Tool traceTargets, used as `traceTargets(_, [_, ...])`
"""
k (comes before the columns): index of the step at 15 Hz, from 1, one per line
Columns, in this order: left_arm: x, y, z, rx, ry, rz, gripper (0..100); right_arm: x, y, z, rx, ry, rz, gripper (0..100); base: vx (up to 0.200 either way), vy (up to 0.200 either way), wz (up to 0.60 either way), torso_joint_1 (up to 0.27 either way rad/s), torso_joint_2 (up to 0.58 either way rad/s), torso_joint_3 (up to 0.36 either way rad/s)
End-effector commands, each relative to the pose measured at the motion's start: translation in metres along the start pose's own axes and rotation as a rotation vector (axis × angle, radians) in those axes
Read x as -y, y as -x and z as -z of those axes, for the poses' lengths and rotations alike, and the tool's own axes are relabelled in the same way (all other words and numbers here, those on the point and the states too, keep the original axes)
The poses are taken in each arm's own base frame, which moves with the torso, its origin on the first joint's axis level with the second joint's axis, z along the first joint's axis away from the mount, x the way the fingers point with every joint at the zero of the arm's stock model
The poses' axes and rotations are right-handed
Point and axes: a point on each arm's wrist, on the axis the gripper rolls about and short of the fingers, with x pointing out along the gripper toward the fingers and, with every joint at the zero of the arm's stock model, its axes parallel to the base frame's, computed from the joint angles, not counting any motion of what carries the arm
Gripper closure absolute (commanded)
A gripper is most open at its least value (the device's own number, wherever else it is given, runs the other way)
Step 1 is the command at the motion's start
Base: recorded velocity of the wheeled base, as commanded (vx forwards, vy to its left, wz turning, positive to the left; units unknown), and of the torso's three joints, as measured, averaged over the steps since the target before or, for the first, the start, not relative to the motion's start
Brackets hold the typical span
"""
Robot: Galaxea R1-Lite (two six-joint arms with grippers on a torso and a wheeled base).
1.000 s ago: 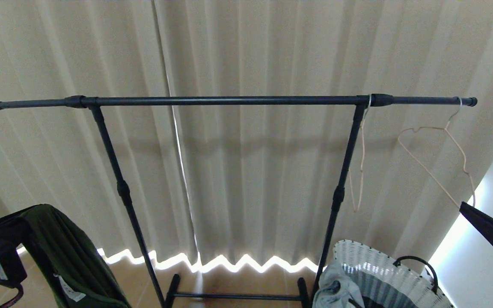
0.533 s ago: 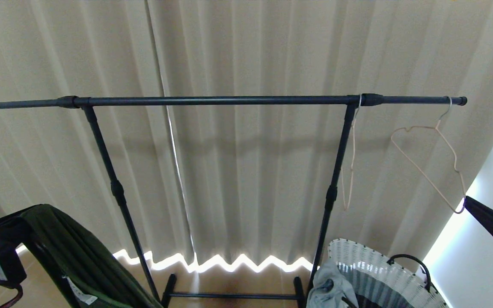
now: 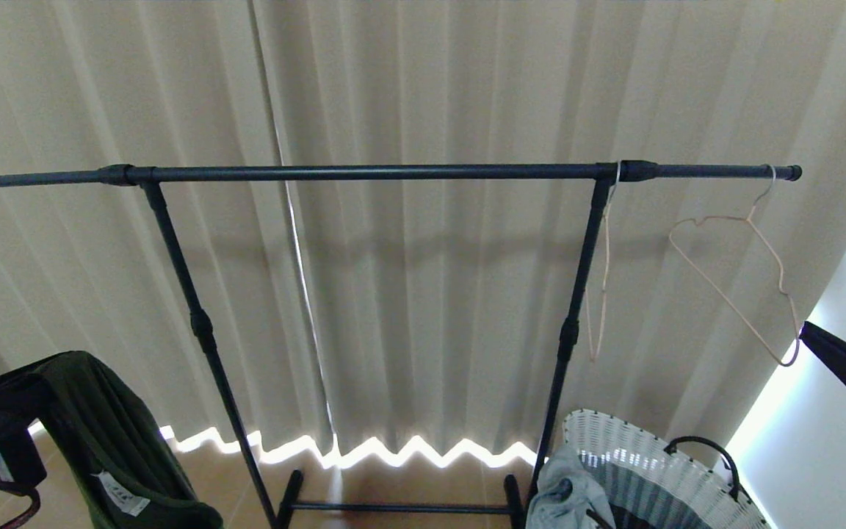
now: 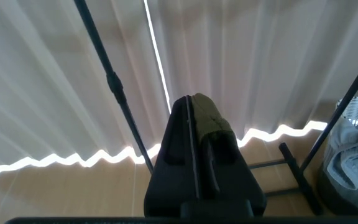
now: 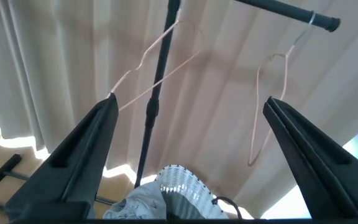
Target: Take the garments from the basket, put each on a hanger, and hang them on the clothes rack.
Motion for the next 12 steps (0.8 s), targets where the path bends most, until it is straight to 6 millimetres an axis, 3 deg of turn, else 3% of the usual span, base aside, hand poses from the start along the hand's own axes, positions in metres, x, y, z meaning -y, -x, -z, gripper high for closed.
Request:
traceTargets(1, [0.0,-0.0001,-0.0002,0.001,0.0,0.0,100,-0.0003,-0.0004,0.0016,-0.007,0.001,-0.002,0,0.0,0.0,-0.6,0.002,0.0,0.002])
traceTargets(3, [0.0,-0.0001,-0.0002,0.001,0.0,-0.001,100,-0.0009,0.0011,0.0048,-0.014,-0.001,-0.003,0,0.0,0.0,-0.6,0.002,0.0,0.0])
traceTargets(12, [0.0002,0.0002,0.0015,-0.004,-0.001,0.001,100,-0.0018,0.0082,0.0096,-0.009,-0.002,0.0,0,0.0,0.0,0.0,0.0,0.0,0.0])
